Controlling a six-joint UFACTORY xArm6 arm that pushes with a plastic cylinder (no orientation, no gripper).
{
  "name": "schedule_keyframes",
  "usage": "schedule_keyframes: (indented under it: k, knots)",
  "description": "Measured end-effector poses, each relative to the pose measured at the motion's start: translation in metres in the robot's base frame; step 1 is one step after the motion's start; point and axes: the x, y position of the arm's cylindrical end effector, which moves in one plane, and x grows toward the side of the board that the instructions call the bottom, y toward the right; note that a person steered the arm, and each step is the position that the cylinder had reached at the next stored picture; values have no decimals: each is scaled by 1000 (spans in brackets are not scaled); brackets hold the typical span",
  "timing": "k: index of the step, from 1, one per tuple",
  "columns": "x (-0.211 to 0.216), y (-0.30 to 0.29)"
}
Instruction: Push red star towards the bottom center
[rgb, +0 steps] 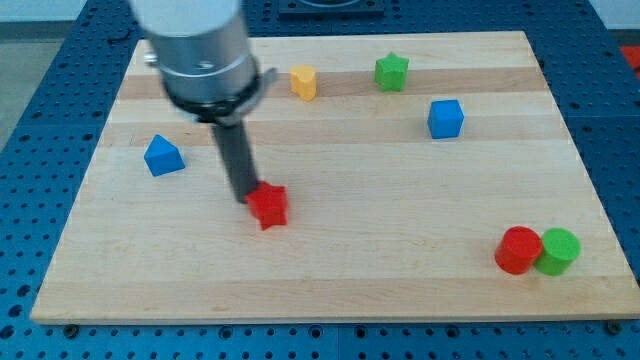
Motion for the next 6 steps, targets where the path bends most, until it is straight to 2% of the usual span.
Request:
schedule_keyframes:
  k: [1, 2, 3, 4, 6]
  knots:
    - [0, 13]
    - [-14, -40]
    - [-10, -59]
    - [3, -33]
    - [19, 68]
